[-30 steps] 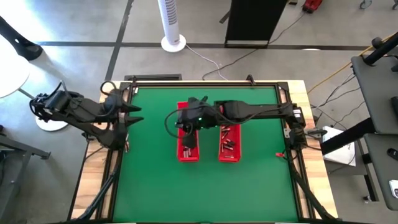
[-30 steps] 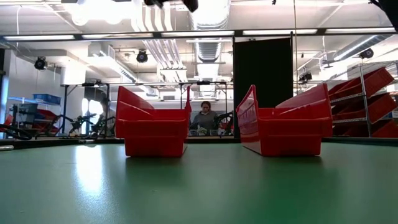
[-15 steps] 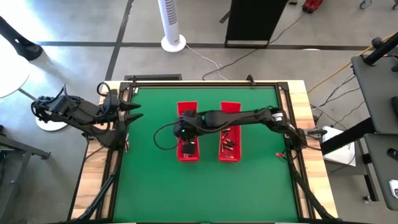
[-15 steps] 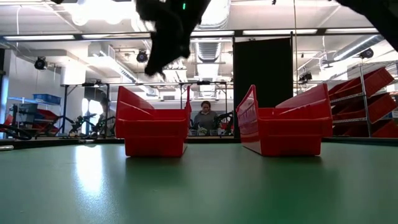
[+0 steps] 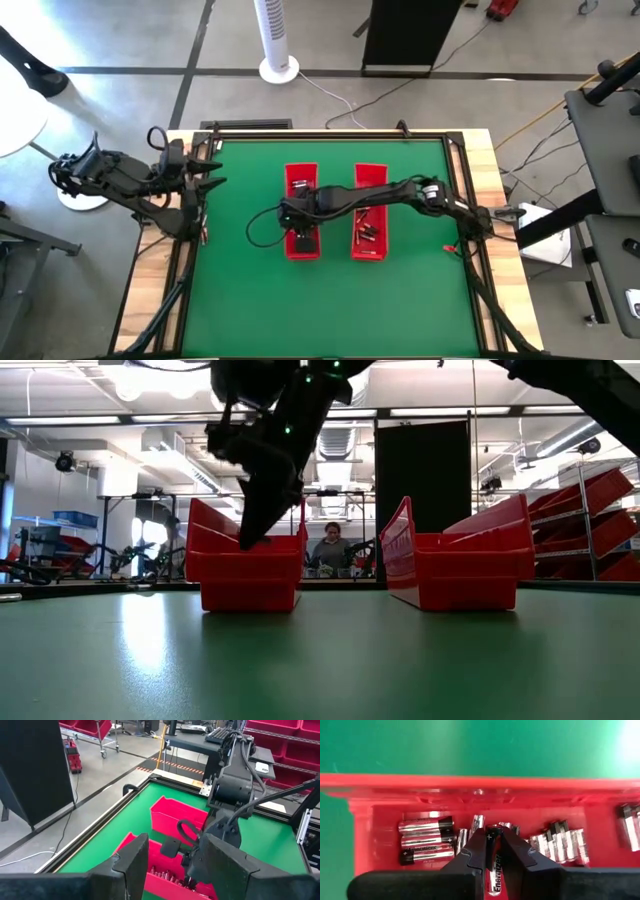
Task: Sort batteries
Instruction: Put the silver battery into the left red bin
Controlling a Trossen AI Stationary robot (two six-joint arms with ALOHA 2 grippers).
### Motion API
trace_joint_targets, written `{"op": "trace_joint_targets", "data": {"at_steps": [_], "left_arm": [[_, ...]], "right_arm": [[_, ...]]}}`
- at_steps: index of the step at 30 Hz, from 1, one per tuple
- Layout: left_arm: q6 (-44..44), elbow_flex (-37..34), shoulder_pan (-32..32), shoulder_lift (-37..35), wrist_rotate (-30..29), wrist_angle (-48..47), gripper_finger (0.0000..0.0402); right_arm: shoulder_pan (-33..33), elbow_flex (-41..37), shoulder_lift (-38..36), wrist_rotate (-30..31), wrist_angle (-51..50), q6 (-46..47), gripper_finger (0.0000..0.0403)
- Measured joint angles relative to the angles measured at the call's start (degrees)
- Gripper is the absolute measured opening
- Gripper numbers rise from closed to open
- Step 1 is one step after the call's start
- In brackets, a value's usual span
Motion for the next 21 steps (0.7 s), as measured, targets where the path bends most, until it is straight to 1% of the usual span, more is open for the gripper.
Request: {"op": "trace_joint_targets", "data": {"at_steps": [13, 16, 21], "left_arm": [[-0.02, -0.07, 0.00, 1.66, -0.04, -0.02, 0.0168], [-0.02, -0.07, 0.00, 2.01, -0.04, -0.02, 0.0168], [-0.02, -0.07, 0.00, 2.23, 0.00, -0.02, 0.0168]], "right_arm": [[1.06, 0.00, 0.75, -0.17, 1.29, 6.19, 0.0025], [1.98, 0.00, 0.83, 1.60, 1.01, 8.38, 0.0026], [3.39, -0.03, 1.39, 4.41, 1.07, 8.13, 0.0026]]}}
